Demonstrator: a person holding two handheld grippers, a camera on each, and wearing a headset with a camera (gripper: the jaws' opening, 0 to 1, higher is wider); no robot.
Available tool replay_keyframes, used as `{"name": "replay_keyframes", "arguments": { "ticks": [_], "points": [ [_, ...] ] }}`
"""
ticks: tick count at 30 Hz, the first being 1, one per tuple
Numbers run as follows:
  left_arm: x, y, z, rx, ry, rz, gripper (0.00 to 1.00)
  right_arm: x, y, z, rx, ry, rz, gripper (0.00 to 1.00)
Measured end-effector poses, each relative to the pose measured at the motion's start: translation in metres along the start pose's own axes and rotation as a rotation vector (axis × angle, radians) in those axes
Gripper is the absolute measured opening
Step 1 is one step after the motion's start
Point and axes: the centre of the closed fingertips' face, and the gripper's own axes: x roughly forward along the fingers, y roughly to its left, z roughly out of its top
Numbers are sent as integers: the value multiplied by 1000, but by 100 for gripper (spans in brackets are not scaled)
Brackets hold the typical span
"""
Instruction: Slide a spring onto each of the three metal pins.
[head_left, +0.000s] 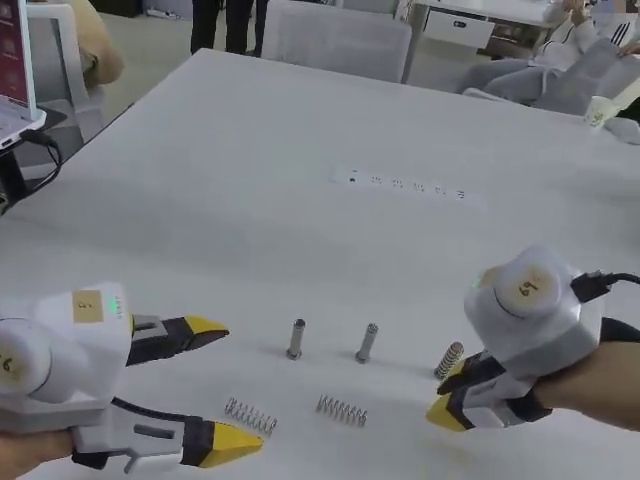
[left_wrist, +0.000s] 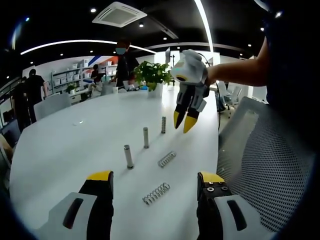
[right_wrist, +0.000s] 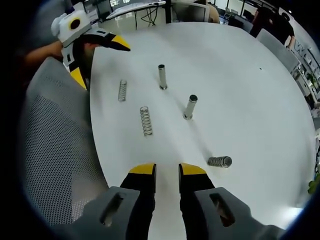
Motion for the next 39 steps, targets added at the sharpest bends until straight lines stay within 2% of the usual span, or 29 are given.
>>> {"name": "replay_keyframes", "arguments": {
  "ticks": [7,15,29,39],
  "points": [
    [0,-2,0,2,2,-5,64,13,19,17,-43,-10,38,15],
    [-2,-2,1,4,0,-5,63,31,29,30,-85,-10,65,15],
    [-3,1,-3,0,-2,0,62,50,30,34,-142,31,81,14],
    [-3,2,-3,-3,-6,1,62,57,31,28,-211,72,64,11]
  ]
}}
